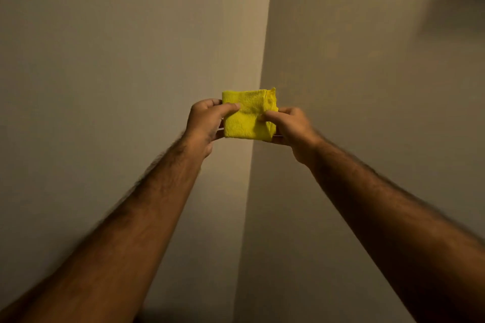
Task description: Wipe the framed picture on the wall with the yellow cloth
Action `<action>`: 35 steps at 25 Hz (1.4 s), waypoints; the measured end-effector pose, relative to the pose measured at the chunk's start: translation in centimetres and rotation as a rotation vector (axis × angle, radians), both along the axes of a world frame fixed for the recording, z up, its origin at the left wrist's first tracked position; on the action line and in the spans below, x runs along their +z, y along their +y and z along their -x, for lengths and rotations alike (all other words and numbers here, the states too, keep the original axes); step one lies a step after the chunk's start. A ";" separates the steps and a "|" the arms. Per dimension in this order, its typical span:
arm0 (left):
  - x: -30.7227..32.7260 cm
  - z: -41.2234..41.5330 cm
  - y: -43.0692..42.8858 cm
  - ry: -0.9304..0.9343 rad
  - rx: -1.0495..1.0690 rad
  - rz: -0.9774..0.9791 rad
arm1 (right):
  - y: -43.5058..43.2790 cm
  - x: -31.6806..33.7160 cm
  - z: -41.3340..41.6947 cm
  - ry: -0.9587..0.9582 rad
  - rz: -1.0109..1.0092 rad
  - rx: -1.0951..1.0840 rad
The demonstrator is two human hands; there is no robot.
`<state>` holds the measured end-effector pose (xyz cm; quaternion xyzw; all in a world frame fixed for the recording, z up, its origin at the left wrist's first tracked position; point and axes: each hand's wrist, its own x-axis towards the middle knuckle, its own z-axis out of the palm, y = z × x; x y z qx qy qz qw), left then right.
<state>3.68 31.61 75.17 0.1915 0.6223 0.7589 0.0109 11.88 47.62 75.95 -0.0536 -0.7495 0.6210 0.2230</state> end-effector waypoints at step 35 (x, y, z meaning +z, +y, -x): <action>-86.3 0.2 -30.7 -1.128 0.365 0.762 | -27.7 -86.7 7.6 -1.058 -0.226 0.316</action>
